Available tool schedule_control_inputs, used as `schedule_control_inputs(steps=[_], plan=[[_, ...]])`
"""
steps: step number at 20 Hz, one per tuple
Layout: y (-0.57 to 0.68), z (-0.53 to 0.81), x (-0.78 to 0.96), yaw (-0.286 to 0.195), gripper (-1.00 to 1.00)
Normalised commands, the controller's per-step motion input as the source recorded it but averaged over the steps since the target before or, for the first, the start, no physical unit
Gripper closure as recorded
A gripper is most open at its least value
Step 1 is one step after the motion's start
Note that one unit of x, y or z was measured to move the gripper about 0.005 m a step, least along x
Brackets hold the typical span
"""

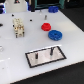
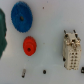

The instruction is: Insert the blue gear onto the right peg, followed by the red gear

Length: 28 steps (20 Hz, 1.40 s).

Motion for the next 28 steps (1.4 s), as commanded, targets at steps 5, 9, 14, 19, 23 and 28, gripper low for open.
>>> schedule_control_inputs(steps=[5,9,14,19,23,28], plan=[[0.68,-0.16,-0.35,0.0,-1.0],[0.69,-0.21,-0.31,0.0,-1.0],[0.52,-0.4,-0.11,0.0,-1.0],[0.31,-0.53,-0.08,0.0,-1.0],[0.16,-0.53,-0.11,0.0,-1.0],[0.11,-0.55,-0.19,0.0,-1.0]])
